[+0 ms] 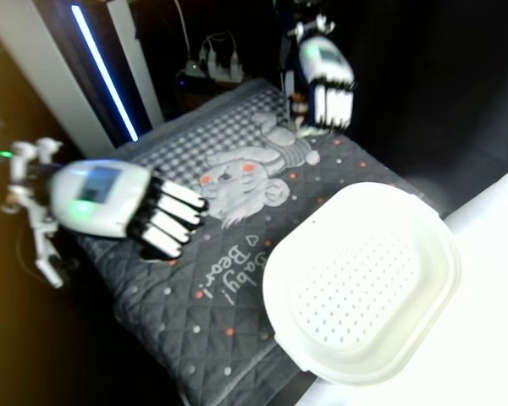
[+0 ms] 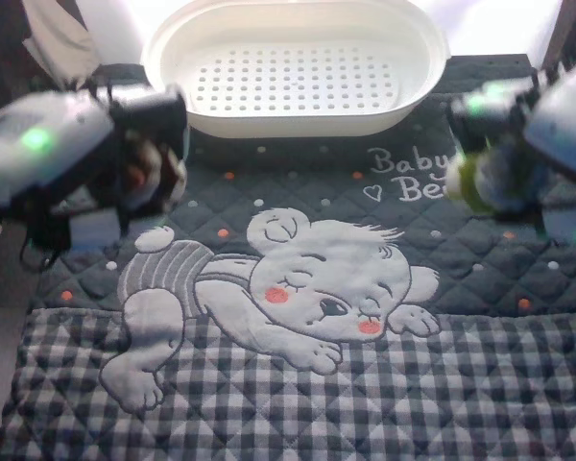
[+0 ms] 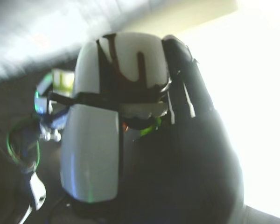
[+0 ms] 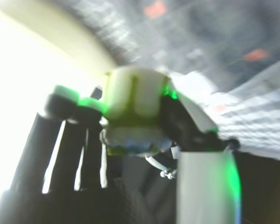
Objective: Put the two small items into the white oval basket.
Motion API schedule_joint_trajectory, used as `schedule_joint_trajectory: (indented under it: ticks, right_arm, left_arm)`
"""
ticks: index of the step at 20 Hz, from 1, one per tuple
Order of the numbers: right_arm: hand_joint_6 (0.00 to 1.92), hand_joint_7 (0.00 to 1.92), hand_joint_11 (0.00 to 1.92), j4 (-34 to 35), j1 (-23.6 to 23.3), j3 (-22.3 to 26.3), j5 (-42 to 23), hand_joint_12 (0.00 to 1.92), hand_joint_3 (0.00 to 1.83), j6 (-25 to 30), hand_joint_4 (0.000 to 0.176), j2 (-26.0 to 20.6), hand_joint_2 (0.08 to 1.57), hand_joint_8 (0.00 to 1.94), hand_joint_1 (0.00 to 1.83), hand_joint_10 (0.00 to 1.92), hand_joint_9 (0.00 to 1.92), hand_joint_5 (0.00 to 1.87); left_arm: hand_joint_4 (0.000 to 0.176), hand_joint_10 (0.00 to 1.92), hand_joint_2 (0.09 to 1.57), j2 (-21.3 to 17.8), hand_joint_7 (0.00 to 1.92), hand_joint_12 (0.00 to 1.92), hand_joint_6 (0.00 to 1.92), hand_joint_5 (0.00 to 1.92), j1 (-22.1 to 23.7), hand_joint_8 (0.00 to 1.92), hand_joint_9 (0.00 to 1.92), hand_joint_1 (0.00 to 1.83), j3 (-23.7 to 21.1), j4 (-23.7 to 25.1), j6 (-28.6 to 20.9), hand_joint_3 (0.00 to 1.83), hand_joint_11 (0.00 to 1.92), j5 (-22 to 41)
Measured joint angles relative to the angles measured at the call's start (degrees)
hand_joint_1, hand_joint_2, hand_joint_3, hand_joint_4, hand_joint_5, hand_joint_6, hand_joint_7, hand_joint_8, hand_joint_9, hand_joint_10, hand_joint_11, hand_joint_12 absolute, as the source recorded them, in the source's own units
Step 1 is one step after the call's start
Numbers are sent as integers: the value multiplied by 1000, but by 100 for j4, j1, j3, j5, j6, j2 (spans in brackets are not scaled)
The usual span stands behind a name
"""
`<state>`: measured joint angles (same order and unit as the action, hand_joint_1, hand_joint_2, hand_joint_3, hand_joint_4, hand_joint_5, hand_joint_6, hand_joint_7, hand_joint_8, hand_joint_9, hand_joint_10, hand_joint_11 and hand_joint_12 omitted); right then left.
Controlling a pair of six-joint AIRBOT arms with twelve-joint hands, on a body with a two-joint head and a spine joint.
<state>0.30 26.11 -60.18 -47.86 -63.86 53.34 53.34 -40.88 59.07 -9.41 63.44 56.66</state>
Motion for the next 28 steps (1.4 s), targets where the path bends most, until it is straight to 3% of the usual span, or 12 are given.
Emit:
schedule_joint_trajectory:
  ticks: [1,4,5,7,8,11,16,19,21,22,23,28]
  right_arm:
    - [1836,707,1119,-46,-199,-2,-4,1921,915,-50,0,4,943,1922,1106,1921,968,584]
    - [1920,917,1291,-157,-726,-372,245,1921,133,-72,0,369,1072,1941,1487,1921,1171,671]
    - [1921,934,1297,-184,-903,-529,485,1921,97,-70,0,509,1089,1941,1498,1921,1174,729]
    - [1921,1229,1526,-168,-1325,-859,966,1921,84,-81,0,758,1097,1941,1528,1921,1422,1008]
    - [1921,1298,1616,-160,-1572,-1036,1115,1921,89,-166,0,929,1112,1941,1581,1921,1509,822]
    - [1921,1285,1594,63,-2184,-1414,1637,1921,86,-1095,0,1377,1125,1941,1553,1921,1503,918]
    - [1785,589,785,748,-2192,-2404,2498,1921,360,-1182,0,2282,1199,1759,1106,1921,698,535]
    - [1743,590,397,782,-2194,-2498,2544,1921,55,-1224,12,2304,1354,1669,1048,1802,383,470]
    - [985,234,15,857,-2194,-2496,2592,1538,0,-1447,0,2308,1241,702,847,966,125,101]
    - [596,203,2,1036,-2194,-2492,2629,1328,0,-1652,0,2317,1254,342,722,682,78,87]
    - [314,194,0,1064,-2194,-2492,2632,1145,1,-1727,0,2317,1263,133,663,490,65,105]
    - [0,0,24,1156,-2194,-2492,2638,30,0,-1784,67,2317,1204,0,366,0,0,0]
  left_arm:
    - [0,1856,1367,4,456,1921,1890,368,225,1773,506,1443,61,122,0,0,527,-63]
    - [21,1919,1383,378,404,1921,1921,301,1191,1830,474,1439,627,195,2,0,604,-511]
    - [48,1883,1369,518,432,1921,1921,317,1510,1797,503,1444,855,278,4,0,641,-793]
    - [12,1919,1362,848,533,1921,1921,413,2081,1757,690,1296,1261,407,7,0,831,-1355]
    - [42,1915,1371,960,440,1921,1921,403,2236,1796,543,1411,1390,455,0,0,801,-1484]
    - [19,1919,1430,1585,433,1921,1921,496,2697,1824,491,1445,2103,468,0,0,800,-2186]
    - [0,1870,1378,2553,404,1920,1836,321,2933,1771,516,1442,3364,35,4,0,536,-3209]
    - [0,1600,1228,2734,161,1921,1239,159,2983,1207,167,1221,3626,-26,2,0,172,-3720]
    - [92,733,1187,2820,98,1353,463,94,3008,298,6,936,3735,-129,109,0,6,-3818]
    - [123,146,1158,2830,19,414,174,34,3025,59,0,851,3735,-262,323,11,0,-3884]
    - [156,28,1121,2830,3,82,34,6,3029,11,0,827,3735,-367,463,0,0,-3932]
    - [176,0,1003,2828,0,0,0,0,3029,0,0,654,3794,-544,608,0,0,-4063]
